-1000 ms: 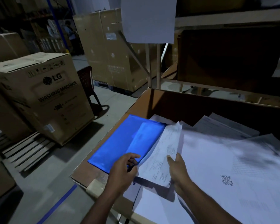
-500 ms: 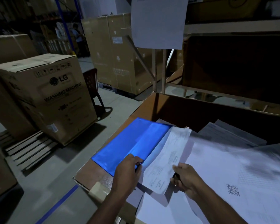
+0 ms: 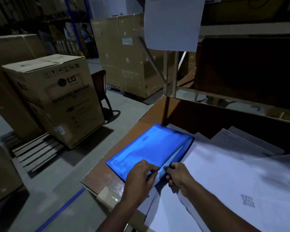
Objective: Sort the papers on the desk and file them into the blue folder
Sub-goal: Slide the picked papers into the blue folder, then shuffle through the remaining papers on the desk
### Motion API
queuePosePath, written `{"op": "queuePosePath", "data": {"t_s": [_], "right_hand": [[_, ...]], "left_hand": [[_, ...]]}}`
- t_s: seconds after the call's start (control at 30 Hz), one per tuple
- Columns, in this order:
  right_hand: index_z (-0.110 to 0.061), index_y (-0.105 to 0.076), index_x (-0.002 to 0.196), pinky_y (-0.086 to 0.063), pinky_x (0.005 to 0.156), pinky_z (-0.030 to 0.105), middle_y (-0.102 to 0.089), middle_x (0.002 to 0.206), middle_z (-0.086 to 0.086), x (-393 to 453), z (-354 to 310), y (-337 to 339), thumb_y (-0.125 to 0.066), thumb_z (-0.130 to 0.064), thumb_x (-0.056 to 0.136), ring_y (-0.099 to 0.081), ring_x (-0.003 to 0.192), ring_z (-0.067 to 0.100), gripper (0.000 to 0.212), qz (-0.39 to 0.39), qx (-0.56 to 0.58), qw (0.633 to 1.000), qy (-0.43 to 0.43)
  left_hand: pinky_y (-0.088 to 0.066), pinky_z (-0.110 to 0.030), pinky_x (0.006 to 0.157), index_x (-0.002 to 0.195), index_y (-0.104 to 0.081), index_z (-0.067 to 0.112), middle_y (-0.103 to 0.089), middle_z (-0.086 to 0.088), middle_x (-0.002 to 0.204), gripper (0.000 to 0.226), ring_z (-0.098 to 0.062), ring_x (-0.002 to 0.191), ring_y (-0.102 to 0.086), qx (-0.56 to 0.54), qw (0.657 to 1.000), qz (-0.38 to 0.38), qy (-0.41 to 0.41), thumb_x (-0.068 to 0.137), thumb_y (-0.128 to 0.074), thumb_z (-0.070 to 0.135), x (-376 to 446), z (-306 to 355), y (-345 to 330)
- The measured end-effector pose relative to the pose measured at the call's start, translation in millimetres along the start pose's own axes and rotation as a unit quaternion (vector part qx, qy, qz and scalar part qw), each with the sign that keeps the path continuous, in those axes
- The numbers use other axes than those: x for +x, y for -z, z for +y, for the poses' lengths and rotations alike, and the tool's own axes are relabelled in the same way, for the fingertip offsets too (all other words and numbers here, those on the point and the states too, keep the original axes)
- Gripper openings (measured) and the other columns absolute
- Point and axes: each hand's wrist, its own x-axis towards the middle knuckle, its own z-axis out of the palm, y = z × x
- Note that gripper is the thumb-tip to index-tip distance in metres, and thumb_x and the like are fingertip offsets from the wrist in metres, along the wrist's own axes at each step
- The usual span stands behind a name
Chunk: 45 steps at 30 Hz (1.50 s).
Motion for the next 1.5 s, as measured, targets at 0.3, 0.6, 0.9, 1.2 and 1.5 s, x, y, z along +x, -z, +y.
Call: {"op": "queuePosePath", "data": {"t_s": [0.3, 0.6, 0.9, 1.2, 1.5], "right_hand": [[-0.009, -0.062, 0.084, -0.063, 0.066, 0.047, -0.072, 0.076, 0.016, 11, -8, -22, -0.068, 0.0, 0.089, -0.074, 0.066, 0.033, 0.011, 0.076, -0.007, 0.997, 0.028], [0.002, -0.066, 0.105, -0.062, 0.072, 0.043, -0.071, 0.086, 0.015, 21, -4, -34, -0.043, 0.016, 0.089, -0.071, 0.068, 0.026, 0.032, -0.062, 0.024, 0.993, 0.098], [-0.033, -0.054, 0.135, -0.047, 0.107, 0.03, -0.047, 0.141, -0.018, -16, 48, 21, -0.069, -0.026, 0.088, -0.048, 0.128, -0.002, 0.05, 0.1, -0.218, 0.922, 0.305], [-0.029, -0.026, 0.157, 0.013, 0.122, 0.038, -0.01, 0.165, -0.014, -45, 98, 84, -0.045, -0.088, 0.067, 0.001, 0.153, 0.004, 0.109, 0.148, -0.448, 0.854, 0.218], [-0.03, -0.045, 0.148, -0.02, 0.119, 0.025, -0.035, 0.153, -0.019, -50, 106, 99, -0.072, -0.048, 0.086, -0.028, 0.147, 0.007, 0.07, 0.206, -0.372, 0.866, 0.263]], "left_hand": [[-0.054, -0.028, 0.07, 0.106, -0.076, 0.027, -0.055, 0.021, 0.086, 0.013, -0.003, 0.077, -0.057, -0.012, 1.0, 0.012, 0.012, 0.094, -0.073, 0.025, -2, -6, 2], [-0.044, -0.01, 0.055, 0.119, -0.069, 0.035, -0.056, 0.02, 0.102, 0.029, 0.0, 0.072, -0.059, 0.006, 0.996, -0.005, 0.09, 0.093, -0.073, 0.021, 1, -27, 0], [-0.054, -0.031, 0.067, 0.119, -0.059, 0.044, -0.058, 0.019, 0.108, 0.04, -0.004, 0.071, -0.063, 0.003, 0.991, -0.006, 0.134, 0.087, -0.08, 0.033, 8, -37, -10], [-0.044, -0.018, 0.066, 0.117, -0.066, 0.036, -0.064, 0.019, 0.103, 0.03, -0.004, 0.084, -0.062, -0.049, 0.997, -0.003, 0.053, 0.091, -0.078, 0.027, 19, 10, -38], [-0.062, -0.031, 0.079, 0.118, -0.071, 0.032, -0.071, 0.016, 0.102, 0.03, -0.001, 0.089, -0.065, -0.113, 0.987, -0.099, 0.055, 0.09, -0.08, 0.03, 20, 17, -67]]}}
